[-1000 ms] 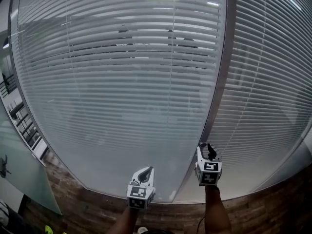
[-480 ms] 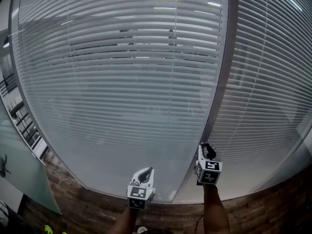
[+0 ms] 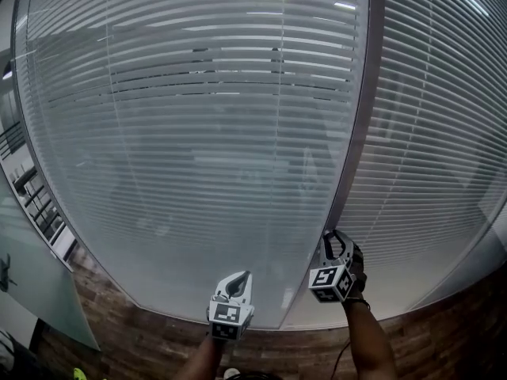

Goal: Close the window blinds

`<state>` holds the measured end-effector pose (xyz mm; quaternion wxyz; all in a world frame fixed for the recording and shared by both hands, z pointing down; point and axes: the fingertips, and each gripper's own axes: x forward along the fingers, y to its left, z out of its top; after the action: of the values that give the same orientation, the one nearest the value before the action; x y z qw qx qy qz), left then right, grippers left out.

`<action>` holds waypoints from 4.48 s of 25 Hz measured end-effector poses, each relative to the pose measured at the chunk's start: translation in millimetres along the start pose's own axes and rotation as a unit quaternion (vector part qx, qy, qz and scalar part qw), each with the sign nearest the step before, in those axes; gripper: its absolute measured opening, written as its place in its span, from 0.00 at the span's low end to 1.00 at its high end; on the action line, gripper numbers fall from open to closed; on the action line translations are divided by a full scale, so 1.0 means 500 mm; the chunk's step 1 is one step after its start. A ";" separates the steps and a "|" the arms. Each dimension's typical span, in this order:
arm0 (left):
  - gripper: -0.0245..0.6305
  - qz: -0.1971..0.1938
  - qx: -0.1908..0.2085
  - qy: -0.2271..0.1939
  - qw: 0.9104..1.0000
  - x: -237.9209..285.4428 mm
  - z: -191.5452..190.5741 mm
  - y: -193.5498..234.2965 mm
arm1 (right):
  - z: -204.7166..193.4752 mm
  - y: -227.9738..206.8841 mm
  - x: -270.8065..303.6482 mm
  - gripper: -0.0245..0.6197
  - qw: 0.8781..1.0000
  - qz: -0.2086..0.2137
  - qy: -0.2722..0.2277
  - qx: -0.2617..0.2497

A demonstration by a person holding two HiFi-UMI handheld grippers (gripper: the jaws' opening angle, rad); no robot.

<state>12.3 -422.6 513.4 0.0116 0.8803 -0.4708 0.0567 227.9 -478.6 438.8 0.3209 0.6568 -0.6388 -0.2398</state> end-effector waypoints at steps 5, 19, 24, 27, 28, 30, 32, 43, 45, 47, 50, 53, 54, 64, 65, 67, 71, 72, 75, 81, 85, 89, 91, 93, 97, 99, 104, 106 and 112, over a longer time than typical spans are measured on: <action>0.04 -0.007 0.018 -0.007 1.000 0.010 0.012 -0.019 | -0.004 0.015 0.005 0.24 0.984 -0.005 -0.004 -0.181; 0.04 -0.020 0.027 -0.011 0.999 0.015 0.020 -0.032 | -0.012 0.031 0.003 0.24 0.875 0.001 -0.018 -0.485; 0.04 -0.019 0.027 -0.004 0.999 0.012 0.007 -0.029 | -0.012 0.027 -0.005 0.24 0.911 0.024 -0.046 -0.408; 0.04 -0.020 0.026 -0.002 0.999 0.014 0.007 -0.028 | 0.002 0.026 -0.021 0.24 0.942 0.022 -0.071 -0.326; 0.04 -0.021 0.026 -0.002 0.999 0.014 0.009 -0.029 | 0.006 0.023 -0.025 0.26 0.951 0.021 -0.078 -0.299; 0.04 -0.022 0.026 -0.008 0.999 0.015 0.012 -0.030 | 0.010 0.012 -0.024 0.30 0.969 0.022 -0.080 -0.232; 0.04 -0.021 0.029 -0.015 0.999 0.018 0.010 -0.030 | 0.015 0.000 -0.022 0.31 0.988 0.029 -0.076 -0.133; 0.04 -0.013 0.018 -0.002 1.000 0.014 0.006 -0.021 | 0.002 -0.013 -0.015 0.31 0.938 0.100 -0.076 0.323; 0.04 -0.012 0.017 -0.002 1.000 0.011 0.007 -0.019 | -0.008 -0.011 -0.008 0.31 0.935 0.086 -0.061 0.338; 0.04 -0.011 0.017 -0.003 1.000 0.008 0.009 -0.017 | -0.012 -0.007 -0.003 0.31 0.933 0.074 -0.051 0.348; 0.04 -0.008 0.016 -0.004 1.000 0.005 0.009 -0.015 | -0.015 -0.008 0.002 0.31 0.926 0.063 -0.050 0.368; 0.04 -0.006 0.014 -0.002 1.000 0.002 0.005 -0.011 | -0.018 -0.016 0.000 0.24 0.924 0.051 -0.047 0.375; 0.04 -0.006 0.013 -0.001 1.000 0.002 0.004 -0.010 | -0.018 -0.016 0.001 0.24 0.925 0.050 -0.046 0.373; 0.04 -0.005 0.014 -0.007 1.000 0.000 -0.004 -0.004 | 0.003 -0.002 -0.004 0.24 0.998 0.016 -0.002 0.063; 0.04 -0.005 0.014 -0.005 1.000 0.000 -0.004 -0.005 | 0.004 0.001 -0.003 0.24 1.000 0.016 0.005 0.023; 0.04 -0.006 0.019 -0.025 0.999 0.007 -0.005 -0.004 | 0.005 0.005 -0.002 0.24 0.999 0.013 0.014 -0.040; 0.04 -0.012 0.015 -0.001 1.000 0.000 -0.001 -0.018 | 0.000 0.010 0.000 0.24 0.991 -0.001 0.025 -0.133; 0.04 -0.013 0.014 0.004 1.000 0.000 -0.003 -0.019 | -0.001 0.011 0.002 0.24 0.988 -0.004 0.026 -0.150; 0.04 -0.010 0.014 -0.001 1.000 0.001 -0.003 -0.016 | -0.005 0.010 0.004 0.24 0.983 -0.013 0.024 -0.181; 0.04 -0.010 0.011 0.005 1.000 -0.006 0.000 -0.022 | -0.003 0.013 -0.009 0.24 0.994 -0.003 -0.007 -0.111; 0.04 -0.013 0.012 0.002 1.000 -0.003 0.005 -0.040 | 0.017 0.005 -0.046 0.25 0.999 0.001 -0.035 -0.031; 0.04 -0.013 0.003 0.000 1.000 -0.013 0.029 -0.053 | 0.023 0.021 -0.095 0.25 0.994 0.029 -0.049 0.088; 0.04 -0.004 0.016 -0.002 1.000 -0.017 0.034 -0.052 | 0.006 0.046 -0.119 0.25 0.990 0.040 -0.049 0.127; 0.04 0.004 0.020 -0.006 1.000 -0.021 0.039 -0.056 | -0.024 0.065 -0.139 0.22 0.981 0.056 -0.045 0.180; 0.04 0.022 -0.026 -0.014 0.999 -0.035 0.058 -0.055 | -0.039 0.074 -0.165 0.05 0.953 0.086 -0.044 0.286; 0.04 0.025 -0.034 -0.014 0.999 -0.043 0.057 -0.061 | -0.034 0.080 -0.183 0.05 0.948 0.096 -0.044 0.301; 0.04 0.030 -0.038 -0.004 0.999 -0.070 0.045 -0.092 | -0.027 0.088 -0.245 0.04 0.943 0.106 -0.045 0.313; 0.04 0.037 -0.038 0.002 0.999 -0.082 0.036 -0.094 | -0.022 0.087 -0.263 0.04 0.944 0.108 -0.043 0.310; 0.04 0.066 -0.049 0.019 0.996 -0.128 0.003 -0.096 | -0.061 0.108 -0.280 0.04 0.939 0.117 -0.077 0.314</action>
<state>17.2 -342.7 506.7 0.0598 0.8444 -0.5298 0.0514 203.4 -335.0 485.5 0.0736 0.6245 -0.7766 -0.0378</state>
